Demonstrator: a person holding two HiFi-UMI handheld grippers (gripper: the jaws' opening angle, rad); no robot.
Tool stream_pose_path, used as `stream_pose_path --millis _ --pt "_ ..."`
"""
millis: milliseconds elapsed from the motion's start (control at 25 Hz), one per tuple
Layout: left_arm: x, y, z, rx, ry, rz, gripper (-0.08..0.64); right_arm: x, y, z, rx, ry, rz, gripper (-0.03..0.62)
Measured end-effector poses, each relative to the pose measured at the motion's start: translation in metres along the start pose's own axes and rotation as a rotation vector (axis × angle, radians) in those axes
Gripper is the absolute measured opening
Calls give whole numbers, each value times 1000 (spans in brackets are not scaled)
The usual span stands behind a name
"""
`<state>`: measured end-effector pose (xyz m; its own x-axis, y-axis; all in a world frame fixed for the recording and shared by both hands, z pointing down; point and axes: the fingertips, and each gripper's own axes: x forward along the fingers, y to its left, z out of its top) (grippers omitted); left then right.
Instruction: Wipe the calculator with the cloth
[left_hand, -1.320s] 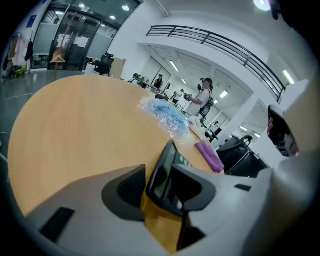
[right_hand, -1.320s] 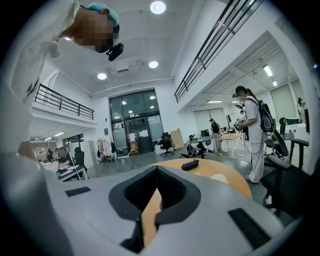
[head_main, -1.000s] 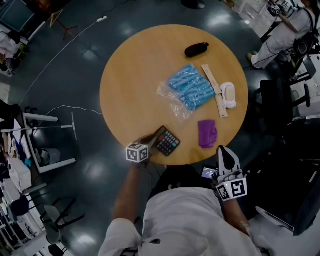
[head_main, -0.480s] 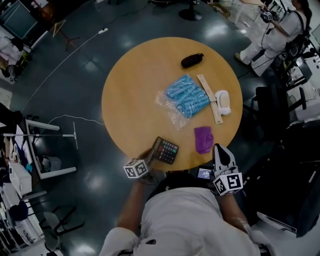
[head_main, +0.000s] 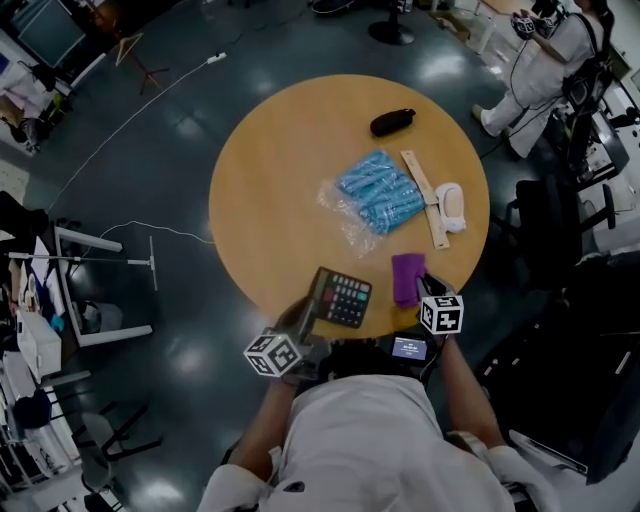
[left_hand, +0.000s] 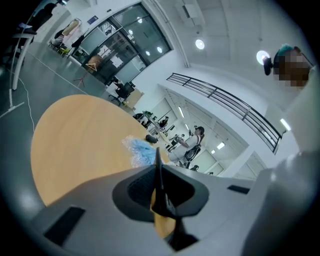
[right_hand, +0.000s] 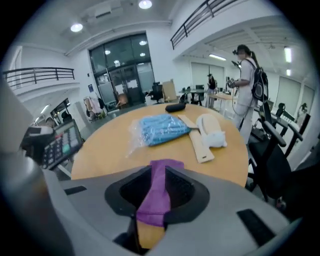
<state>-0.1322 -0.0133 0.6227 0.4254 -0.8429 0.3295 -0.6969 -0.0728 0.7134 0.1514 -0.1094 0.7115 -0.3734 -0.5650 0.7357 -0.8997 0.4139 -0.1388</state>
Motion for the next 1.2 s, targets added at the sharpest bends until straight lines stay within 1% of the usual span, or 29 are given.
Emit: stream_pose_path --millis 40,80,160,280,360,440,600,640,680,720,880,920,1000,1080,1200 --pt "-1 -6 5 0 -17 0 44 12 1 -10 5 54 8 117" --pt "-1 -12 10 5 -31 -1 44 24 2 -19 1 108 13 174" --pt "-1 -22 19 19 -51 -3 44 43 2 -39 -29 213 -1 221" --pt "-3 -33 28 8 -76 -13 44 59 -1 -64 -65 324 -43 247" --pt "-5 -37 32 -1 -87 -20 44 66 -1 -73 -64 355 -53 247" --pt "-8 -41 35 3 -94 -19 44 69 -1 -75 -57 360 -57 247" --pt "-11 -45 38 20 -107 -6 44 70 -2 -73 -70 351 -58 234" --pt "-11 -46 38 22 -110 -4 44 70 -1 -73 -74 349 -58 215" --pt "-12 -46 39 21 -113 -2 44 70 0 -73 -77 349 -58 160" --pt "-12 -46 39 19 -116 -1 44 71 2 -73 -83 350 -56 125" --pt "-13 -47 39 13 -124 -1 44 71 4 -70 -131 341 -41 91" --pt "-13 -47 39 10 -126 -3 44 67 4 -64 -145 320 -38 87" --pt "-14 -47 39 5 -128 -7 44 52 8 -45 -165 245 -15 84" --pt "-16 -47 40 4 -130 -8 44 26 13 -22 -163 149 8 84" --pt "-15 -49 45 3 -142 -15 44 -27 24 26 -165 -17 34 84"
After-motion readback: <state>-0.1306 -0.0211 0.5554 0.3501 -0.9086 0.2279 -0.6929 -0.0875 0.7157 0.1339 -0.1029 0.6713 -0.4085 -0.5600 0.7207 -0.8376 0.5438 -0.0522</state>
